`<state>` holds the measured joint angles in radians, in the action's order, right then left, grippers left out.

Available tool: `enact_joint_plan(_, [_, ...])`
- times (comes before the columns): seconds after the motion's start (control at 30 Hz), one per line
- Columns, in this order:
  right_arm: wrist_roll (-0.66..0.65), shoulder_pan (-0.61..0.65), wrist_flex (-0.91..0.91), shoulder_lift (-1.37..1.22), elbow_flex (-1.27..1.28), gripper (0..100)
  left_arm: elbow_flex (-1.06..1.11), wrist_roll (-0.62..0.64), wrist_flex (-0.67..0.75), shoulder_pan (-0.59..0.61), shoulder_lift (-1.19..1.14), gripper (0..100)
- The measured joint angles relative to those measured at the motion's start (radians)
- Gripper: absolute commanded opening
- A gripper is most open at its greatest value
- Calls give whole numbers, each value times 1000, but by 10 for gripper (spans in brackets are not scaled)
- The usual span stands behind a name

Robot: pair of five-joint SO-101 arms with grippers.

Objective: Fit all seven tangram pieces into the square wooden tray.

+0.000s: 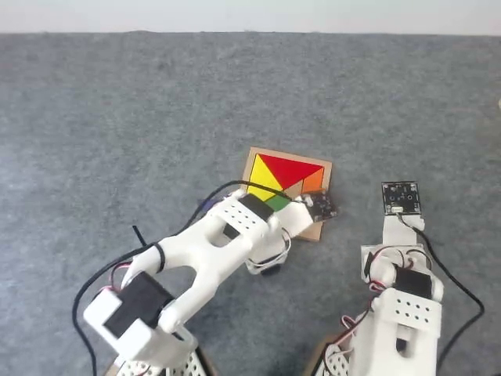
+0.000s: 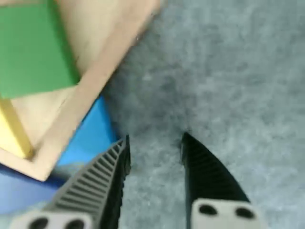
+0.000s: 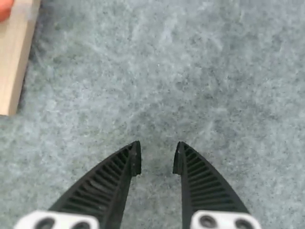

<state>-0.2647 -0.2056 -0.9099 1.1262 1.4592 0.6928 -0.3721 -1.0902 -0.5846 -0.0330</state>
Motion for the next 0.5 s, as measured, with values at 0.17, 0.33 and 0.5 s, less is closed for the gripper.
enact_joint_plan(0.17, [0,0,0,0,0,133,3,-37,6,109,0,182])
enact_joint_plan(0.33, [-2,0,0,0,0,133,-14,-71,8,210,-2,182])
enact_joint_plan(0.5, [-2,31,0,0,0,133,-51,-77,25,235,-2,181])
